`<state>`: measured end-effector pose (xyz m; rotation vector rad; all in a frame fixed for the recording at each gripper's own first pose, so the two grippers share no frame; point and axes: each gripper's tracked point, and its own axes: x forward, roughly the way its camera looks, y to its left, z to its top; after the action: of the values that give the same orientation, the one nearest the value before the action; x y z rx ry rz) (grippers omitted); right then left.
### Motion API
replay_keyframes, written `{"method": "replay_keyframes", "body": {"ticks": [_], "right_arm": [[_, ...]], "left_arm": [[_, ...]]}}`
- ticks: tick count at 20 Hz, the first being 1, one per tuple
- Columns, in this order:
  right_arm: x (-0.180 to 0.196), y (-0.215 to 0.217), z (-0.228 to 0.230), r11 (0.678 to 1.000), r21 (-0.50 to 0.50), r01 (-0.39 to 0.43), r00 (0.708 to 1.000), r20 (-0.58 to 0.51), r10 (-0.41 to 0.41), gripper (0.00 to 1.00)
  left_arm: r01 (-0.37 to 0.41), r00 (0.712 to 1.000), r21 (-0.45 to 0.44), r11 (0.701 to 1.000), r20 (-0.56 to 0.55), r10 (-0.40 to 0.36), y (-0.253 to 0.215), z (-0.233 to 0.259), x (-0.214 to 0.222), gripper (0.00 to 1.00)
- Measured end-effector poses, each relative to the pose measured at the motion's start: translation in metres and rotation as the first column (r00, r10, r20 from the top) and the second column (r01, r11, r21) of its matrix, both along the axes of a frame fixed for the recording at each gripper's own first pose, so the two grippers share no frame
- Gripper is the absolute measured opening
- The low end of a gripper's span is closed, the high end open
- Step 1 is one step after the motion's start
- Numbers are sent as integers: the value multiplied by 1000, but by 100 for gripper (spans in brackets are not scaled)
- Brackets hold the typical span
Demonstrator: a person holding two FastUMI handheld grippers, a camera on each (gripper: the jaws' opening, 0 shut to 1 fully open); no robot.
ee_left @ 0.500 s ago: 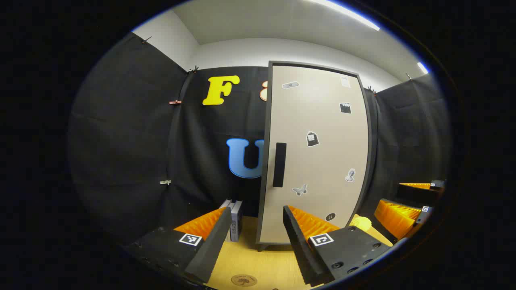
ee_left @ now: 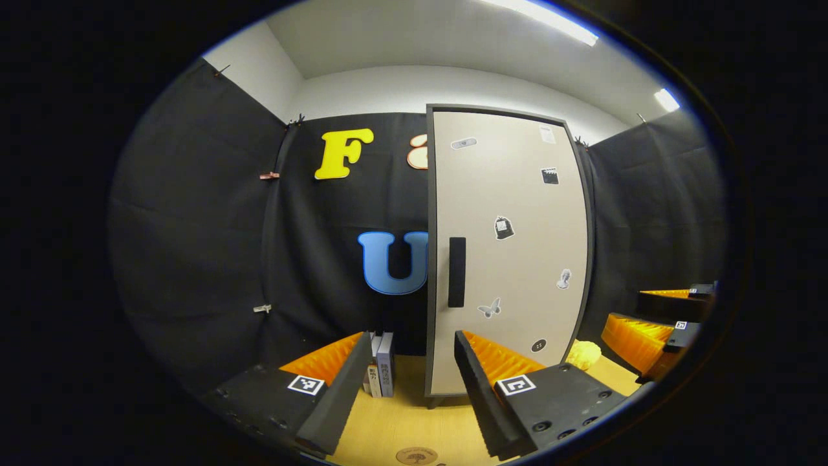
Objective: Open the cabinet door with the right hand, grasp the bottle in the cabinet with the left hand and place it on the coaster, then close the cabinet door with the right hand.
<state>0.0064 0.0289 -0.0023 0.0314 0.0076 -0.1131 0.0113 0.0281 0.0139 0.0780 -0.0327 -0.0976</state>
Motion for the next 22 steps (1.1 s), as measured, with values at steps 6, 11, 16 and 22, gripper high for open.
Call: {"method": "replay_keyframes", "body": {"ticks": [6, 11, 16, 22], "right_arm": [[14, 19, -1, 997, -10, 73, 997, 2, -73, 96], [31, 37, -10, 996, 21, 88, 996, -33, -87, 96], [57, 43, -7, 991, 27, 134, 991, -23, -133, 96], [110, 61, -6, 992, -8, 130, 991, -25, -130, 96]], "left_arm": [[91, 996, 13, 996, -8, -90, 15, -1, 14, 82], [138, 990, 0, 990, -14, -138, 32, -3, 28, 82], [215, 976, -15, 976, -14, -216, 36, -3, 45, 82], [250, 968, -11, 968, -22, -250, 49, -7, 66, 82]]}}
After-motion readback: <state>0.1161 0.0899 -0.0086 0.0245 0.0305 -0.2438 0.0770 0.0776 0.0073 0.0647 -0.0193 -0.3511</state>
